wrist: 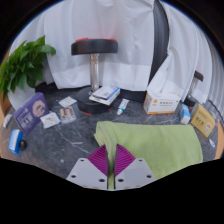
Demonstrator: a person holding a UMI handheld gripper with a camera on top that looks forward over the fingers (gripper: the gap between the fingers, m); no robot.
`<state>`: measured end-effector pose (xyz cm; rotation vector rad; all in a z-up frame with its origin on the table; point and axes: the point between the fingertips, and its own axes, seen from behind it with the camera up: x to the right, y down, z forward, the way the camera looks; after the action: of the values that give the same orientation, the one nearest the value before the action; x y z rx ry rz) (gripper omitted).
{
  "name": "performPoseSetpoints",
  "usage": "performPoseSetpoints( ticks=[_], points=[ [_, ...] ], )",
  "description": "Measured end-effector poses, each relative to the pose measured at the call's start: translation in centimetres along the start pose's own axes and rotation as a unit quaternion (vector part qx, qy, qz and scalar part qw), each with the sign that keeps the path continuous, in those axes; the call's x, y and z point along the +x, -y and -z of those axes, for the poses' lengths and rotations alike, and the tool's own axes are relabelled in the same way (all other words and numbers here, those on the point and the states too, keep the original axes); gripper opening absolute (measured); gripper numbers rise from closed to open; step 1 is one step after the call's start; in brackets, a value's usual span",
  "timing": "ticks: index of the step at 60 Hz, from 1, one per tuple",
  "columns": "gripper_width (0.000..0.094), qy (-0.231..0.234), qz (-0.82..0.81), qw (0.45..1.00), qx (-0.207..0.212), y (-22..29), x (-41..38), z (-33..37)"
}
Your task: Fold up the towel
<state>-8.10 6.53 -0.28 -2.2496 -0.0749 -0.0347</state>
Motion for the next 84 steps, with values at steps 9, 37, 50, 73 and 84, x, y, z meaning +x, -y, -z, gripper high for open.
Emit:
performPoseSetpoints(
  ticks=[9, 37, 50, 73, 84],
  points=[
    [0.0063, 0.124, -0.086, 0.988, 0.021, 4.5, -6.2, 7.8],
    [0.0576, -0.007, -0.039, 0.999, 0.019, 2.8, 12.1, 6.4],
    [0.0858, -0.078, -0.005, 0.996, 0.047, 2.8, 15.1, 14.9],
    [0.0849, -0.074, -0.005, 0.992, 0.103, -1.4, 5.2, 40.1],
    [0.0852, -0.083, -0.006, 0.991, 0.102, -5.5, 2.5, 48.7]
  ],
)
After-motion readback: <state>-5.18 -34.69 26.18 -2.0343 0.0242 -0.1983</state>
